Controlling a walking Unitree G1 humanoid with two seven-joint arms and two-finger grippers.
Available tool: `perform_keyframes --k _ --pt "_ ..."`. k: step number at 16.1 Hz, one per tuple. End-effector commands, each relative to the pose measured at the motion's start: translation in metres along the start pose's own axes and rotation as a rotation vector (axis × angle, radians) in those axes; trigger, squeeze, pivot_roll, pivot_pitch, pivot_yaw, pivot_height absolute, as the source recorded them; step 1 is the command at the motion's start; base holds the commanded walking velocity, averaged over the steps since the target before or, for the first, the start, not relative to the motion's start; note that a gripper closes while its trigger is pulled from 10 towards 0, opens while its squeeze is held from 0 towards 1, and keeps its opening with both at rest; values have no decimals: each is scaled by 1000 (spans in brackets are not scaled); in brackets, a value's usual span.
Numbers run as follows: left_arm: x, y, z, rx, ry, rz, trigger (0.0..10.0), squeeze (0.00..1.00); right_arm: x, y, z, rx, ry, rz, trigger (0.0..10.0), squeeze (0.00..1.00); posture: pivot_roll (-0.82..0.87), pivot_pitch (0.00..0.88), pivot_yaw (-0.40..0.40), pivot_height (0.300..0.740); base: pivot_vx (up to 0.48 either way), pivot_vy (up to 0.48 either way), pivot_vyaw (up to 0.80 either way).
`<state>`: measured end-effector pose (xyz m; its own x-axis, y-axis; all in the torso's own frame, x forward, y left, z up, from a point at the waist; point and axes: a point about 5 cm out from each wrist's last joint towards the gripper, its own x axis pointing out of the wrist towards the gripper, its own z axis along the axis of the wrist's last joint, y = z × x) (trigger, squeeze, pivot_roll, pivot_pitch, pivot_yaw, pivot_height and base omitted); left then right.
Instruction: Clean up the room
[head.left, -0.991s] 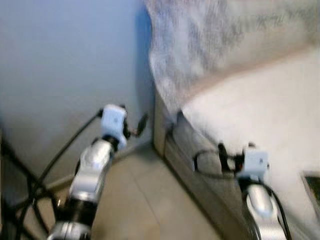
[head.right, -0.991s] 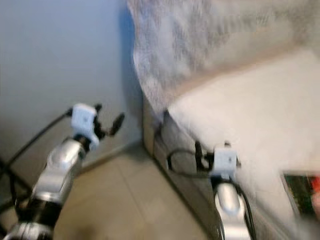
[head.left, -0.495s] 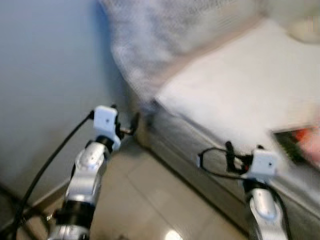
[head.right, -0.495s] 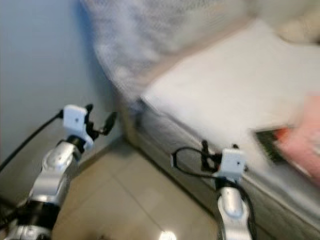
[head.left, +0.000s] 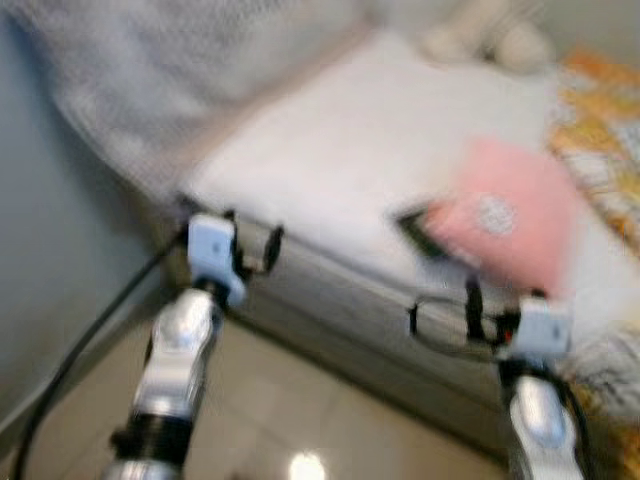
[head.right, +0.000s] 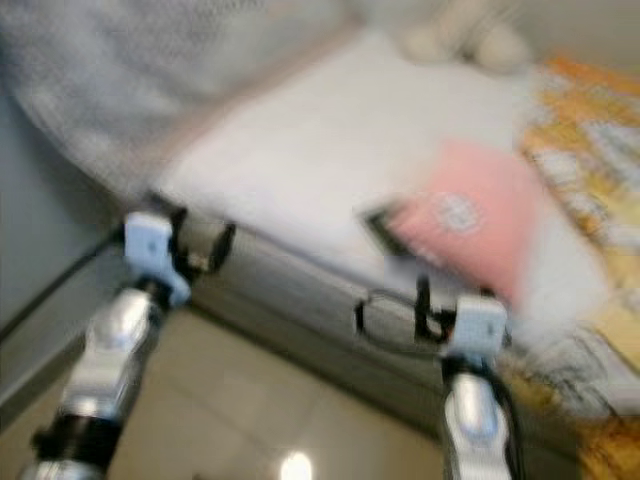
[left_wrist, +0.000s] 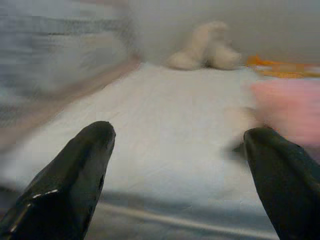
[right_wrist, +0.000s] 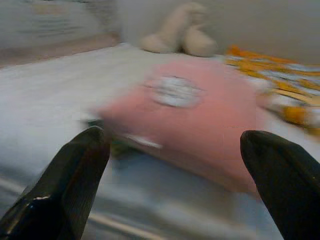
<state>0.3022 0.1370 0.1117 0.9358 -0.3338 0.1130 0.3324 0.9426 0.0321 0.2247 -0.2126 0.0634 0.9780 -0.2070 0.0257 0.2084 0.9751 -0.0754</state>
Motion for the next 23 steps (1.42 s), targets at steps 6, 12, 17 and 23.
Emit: perform_keyframes --k 6,12,17,23 --pt "10 -4 -6 -63 50 58 10000 0 4 6 -7 33 40 33 10000 0 11 0 12 740 0 -480 -300" --pt "17 -6 -8 -84 68 101 10000 0 4 9 -7 12 39 52 10000 0 2 0 20 740 0 -480 93" --pt "17 -12 -17 -68 113 23 10000 0 4 3 -8 16 51 32 10000 0 -12 0 20 740 0 -480 0" --pt "22 -9 -16 -54 109 23 10000 0 3 5 -9 5 59 38 10000 0 -21 0 28 740 0 -480 -756"
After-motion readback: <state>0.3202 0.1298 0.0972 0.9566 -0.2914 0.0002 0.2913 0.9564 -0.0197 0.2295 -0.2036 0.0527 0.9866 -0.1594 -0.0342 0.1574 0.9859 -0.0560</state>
